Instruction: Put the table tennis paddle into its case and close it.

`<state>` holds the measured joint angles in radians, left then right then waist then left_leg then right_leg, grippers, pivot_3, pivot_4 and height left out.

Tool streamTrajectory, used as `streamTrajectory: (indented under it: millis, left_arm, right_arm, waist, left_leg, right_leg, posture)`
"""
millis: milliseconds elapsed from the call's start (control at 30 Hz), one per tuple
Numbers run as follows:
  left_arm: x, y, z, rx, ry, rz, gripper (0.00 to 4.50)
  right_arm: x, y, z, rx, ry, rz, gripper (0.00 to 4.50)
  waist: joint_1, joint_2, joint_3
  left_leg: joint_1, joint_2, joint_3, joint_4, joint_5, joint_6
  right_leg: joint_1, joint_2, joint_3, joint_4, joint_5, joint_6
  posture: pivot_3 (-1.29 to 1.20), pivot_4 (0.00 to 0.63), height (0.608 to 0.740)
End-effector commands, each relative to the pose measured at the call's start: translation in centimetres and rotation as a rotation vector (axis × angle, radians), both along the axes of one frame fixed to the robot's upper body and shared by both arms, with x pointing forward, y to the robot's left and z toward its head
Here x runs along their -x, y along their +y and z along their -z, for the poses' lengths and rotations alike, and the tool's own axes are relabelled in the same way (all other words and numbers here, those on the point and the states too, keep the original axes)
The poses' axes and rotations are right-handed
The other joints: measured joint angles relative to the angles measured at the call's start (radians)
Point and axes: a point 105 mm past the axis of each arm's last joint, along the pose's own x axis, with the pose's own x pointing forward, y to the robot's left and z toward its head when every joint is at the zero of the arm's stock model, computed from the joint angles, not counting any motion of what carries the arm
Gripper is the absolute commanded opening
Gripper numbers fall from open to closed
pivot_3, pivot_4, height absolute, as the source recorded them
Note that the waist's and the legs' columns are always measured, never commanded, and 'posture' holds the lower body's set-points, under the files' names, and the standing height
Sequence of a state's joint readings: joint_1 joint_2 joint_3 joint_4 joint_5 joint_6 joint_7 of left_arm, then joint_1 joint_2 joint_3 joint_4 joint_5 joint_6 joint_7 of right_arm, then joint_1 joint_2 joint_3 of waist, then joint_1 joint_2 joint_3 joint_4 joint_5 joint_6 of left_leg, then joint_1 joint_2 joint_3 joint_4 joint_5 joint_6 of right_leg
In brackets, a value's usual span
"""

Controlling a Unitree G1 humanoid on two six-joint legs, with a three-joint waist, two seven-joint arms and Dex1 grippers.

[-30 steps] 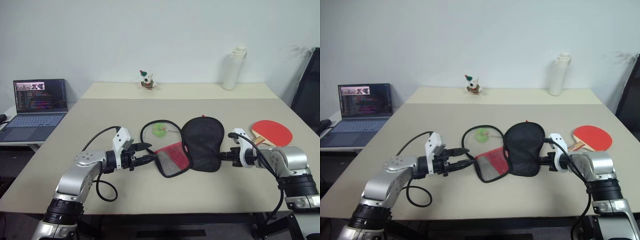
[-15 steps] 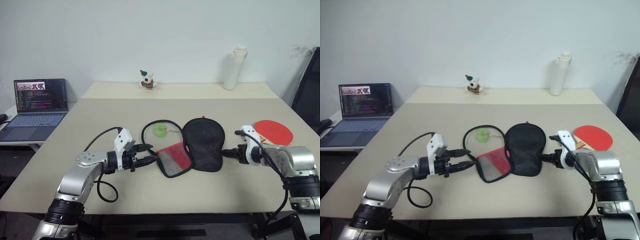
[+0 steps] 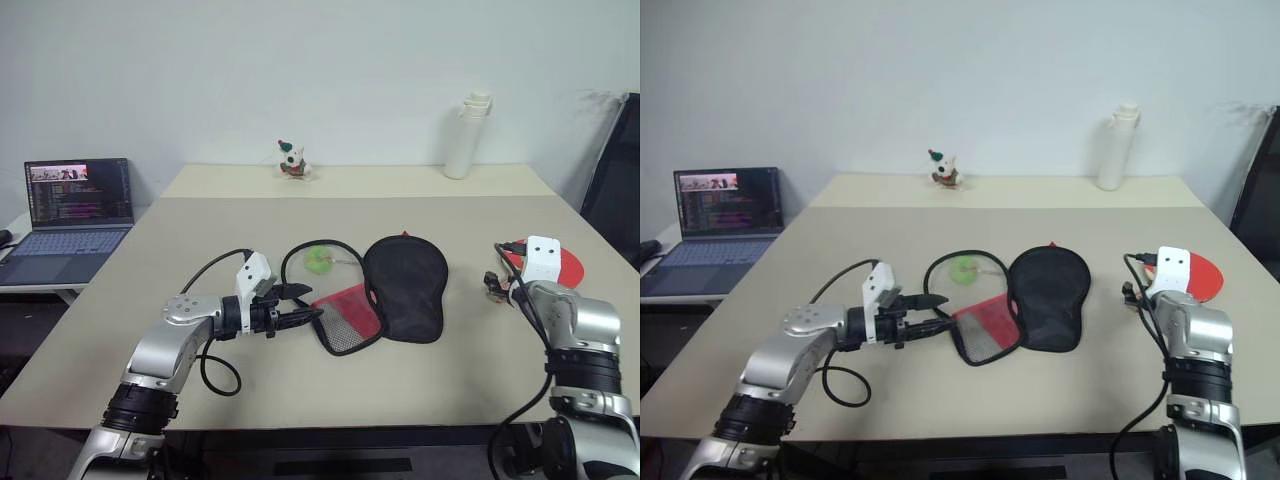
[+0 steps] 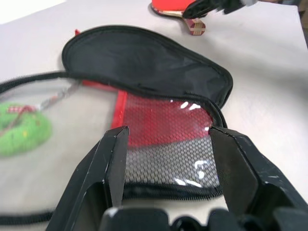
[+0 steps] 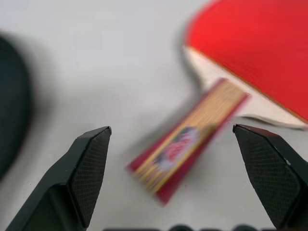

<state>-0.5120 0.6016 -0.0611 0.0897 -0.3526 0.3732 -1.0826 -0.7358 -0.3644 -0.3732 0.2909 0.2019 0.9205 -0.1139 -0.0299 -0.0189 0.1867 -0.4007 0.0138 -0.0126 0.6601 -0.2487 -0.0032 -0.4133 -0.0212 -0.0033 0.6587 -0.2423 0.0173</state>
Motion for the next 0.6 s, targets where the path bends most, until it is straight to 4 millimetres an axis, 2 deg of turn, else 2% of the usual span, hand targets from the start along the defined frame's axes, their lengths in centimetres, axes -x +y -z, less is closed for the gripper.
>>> streamTrajectory:
  millis: [33,233,467,600]
  left_arm:
    - [-0.3,-0.3,-1.2,-0.004,-0.055,0.026,2.88]
    - [-0.2,-0.4,-1.9,-0.016,-0.071,0.057,2.88]
    - [0.0,-0.9,-5.6,-0.016,-0.131,0.158,2.88]
    - [0.0,-1.3,-6.7,-0.016,-0.159,0.186,2.88]
  right_arm:
    - [-1.0,-0.1,-1.2,-0.01,-0.068,0.074,4.46]
    - [-1.9,0.6,1.2,-0.045,-0.013,0.128,4.46]
    - [-2.0,0.9,2.4,-0.058,0.013,0.165,4.46]
    - [-2.1,1.4,2.9,-0.065,0.022,0.163,4.46]
  waist:
    - [-0.001,0.0,0.0]
    - [-0.002,0.0,0.0]
    - [-0.003,0.0,0.0]
    - [-0.003,0.0,0.0]
  left_leg:
    - [0.0,0.0,0.0,0.0,0.0,0.0]
    - [0.0,0.0,0.003,-0.001,0.0,0.0]
    - [0.001,0.0,0.012,0.0,0.0,0.0]
    - [0.001,0.0,0.014,0.0,0.0,0.0]
  right_leg:
    - [0.0,0.0,0.001,0.0,0.0,0.0]
    - [-0.001,0.001,0.008,0.001,0.0,0.0]
    - [-0.002,0.001,0.015,0.001,0.002,0.002]
    - [-0.005,0.001,0.018,0.001,0.002,0.003]
  posture:
    - [0.0,0.15,0.74]
    - [0.0,0.15,0.74]
    - [0.0,0.15,0.74]
    - [0.0,0.15,0.74]
